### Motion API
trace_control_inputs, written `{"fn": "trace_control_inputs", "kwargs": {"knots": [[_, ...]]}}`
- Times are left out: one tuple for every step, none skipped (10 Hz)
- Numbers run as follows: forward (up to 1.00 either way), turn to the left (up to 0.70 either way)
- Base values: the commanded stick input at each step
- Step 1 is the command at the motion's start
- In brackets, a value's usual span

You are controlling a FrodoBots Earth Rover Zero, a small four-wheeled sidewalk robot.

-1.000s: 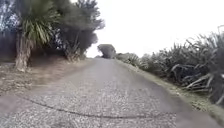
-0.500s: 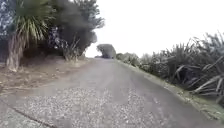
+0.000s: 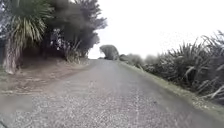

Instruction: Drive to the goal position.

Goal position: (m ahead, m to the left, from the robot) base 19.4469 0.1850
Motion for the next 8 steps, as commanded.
{"fn": "trace_control_inputs", "kwargs": {"knots": [[0.7, 0.02], [0.7, 0.02], [0.7, 0.02], [0.7, 0.02], [0.7, 0.02], [0.7, 0.02], [0.7, 0.02], [0.7, 0.02]]}}
